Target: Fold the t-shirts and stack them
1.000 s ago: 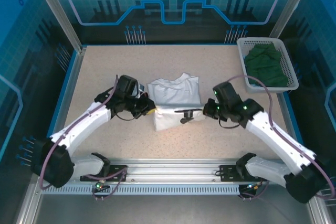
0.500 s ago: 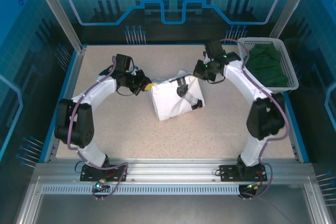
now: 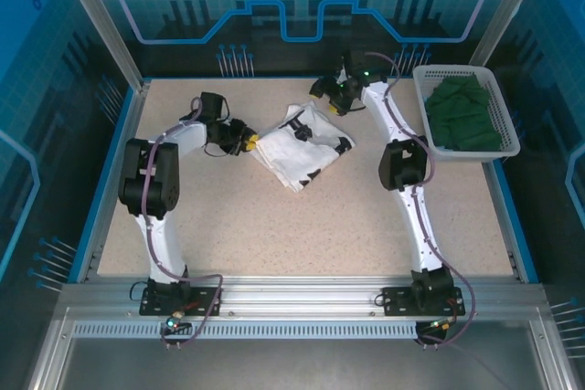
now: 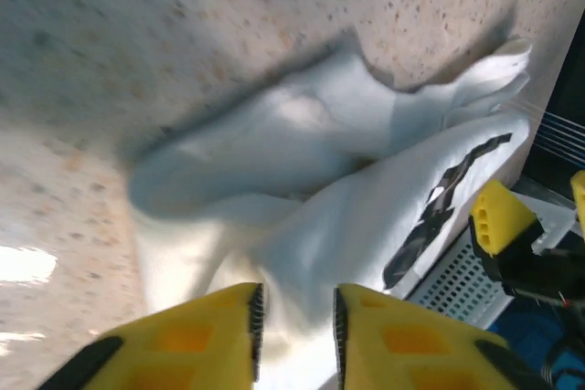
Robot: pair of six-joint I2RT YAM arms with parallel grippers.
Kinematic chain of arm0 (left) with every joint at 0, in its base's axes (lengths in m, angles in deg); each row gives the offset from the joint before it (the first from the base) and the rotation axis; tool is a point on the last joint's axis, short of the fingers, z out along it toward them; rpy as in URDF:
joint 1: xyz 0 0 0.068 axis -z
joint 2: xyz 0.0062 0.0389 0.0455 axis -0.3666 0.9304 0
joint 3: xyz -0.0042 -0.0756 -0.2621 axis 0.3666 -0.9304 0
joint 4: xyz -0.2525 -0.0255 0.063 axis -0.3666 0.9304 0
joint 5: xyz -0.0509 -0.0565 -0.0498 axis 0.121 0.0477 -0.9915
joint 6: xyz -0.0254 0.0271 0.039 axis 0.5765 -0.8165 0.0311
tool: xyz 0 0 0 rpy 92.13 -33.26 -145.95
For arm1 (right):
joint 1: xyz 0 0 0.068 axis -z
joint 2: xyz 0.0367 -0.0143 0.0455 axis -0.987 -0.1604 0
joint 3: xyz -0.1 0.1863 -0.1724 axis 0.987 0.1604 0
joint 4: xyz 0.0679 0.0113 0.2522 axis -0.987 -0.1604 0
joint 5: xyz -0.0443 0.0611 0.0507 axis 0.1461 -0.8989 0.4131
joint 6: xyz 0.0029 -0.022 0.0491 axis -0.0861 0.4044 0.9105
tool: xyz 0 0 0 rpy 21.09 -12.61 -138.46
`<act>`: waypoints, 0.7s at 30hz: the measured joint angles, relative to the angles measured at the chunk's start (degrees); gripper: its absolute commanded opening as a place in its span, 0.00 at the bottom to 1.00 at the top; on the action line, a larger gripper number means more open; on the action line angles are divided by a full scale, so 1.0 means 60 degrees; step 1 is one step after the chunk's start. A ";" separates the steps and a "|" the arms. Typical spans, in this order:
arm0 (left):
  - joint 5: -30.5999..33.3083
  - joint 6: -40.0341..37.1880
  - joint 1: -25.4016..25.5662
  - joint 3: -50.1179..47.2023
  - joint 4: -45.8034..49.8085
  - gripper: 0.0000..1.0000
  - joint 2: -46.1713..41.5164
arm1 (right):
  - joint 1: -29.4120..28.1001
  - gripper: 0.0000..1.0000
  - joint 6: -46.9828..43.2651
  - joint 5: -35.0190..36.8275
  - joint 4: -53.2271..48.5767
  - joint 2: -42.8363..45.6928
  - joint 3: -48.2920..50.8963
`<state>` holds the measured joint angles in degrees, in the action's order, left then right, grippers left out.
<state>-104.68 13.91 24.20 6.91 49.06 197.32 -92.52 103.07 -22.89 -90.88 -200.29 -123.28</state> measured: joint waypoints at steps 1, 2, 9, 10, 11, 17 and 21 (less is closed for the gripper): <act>0.0200 0.0018 -0.0047 -0.0149 0.0000 0.45 -0.0153 | 0.0124 0.80 -0.0018 -0.0004 -0.0058 0.0004 0.0127; 0.0452 -0.0018 -0.0066 -0.0317 0.0022 0.54 -0.0397 | 0.0248 0.79 -0.0084 0.0007 -0.0066 0.0146 0.0441; 0.2284 -0.0117 0.0459 -0.0987 0.0324 0.52 -0.2889 | 0.0444 0.66 -0.0885 0.0364 0.0721 0.3829 0.5850; 0.2459 -0.0160 0.0736 -0.0911 0.0353 0.50 -0.3129 | 0.0419 0.62 -0.0994 0.0372 0.0892 0.4408 0.6502; 0.2565 -0.0229 0.1078 -0.0721 0.0441 0.49 -0.3213 | 0.0401 0.59 -0.1089 0.0357 0.1067 0.4841 0.6972; 0.2714 -0.0412 0.3268 0.0171 0.0357 0.47 -0.2339 | 0.0379 0.57 -0.1501 0.0310 0.1891 0.5508 0.8338; 0.2699 -0.0492 0.3963 0.0364 0.0189 0.46 -0.1217 | 0.0299 0.57 -0.1734 0.0372 0.1953 0.5359 0.9009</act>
<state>-88.49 10.96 47.98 9.10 50.20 190.02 -90.72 92.67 -20.66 -79.16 -168.14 -69.23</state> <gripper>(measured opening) 0.465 0.570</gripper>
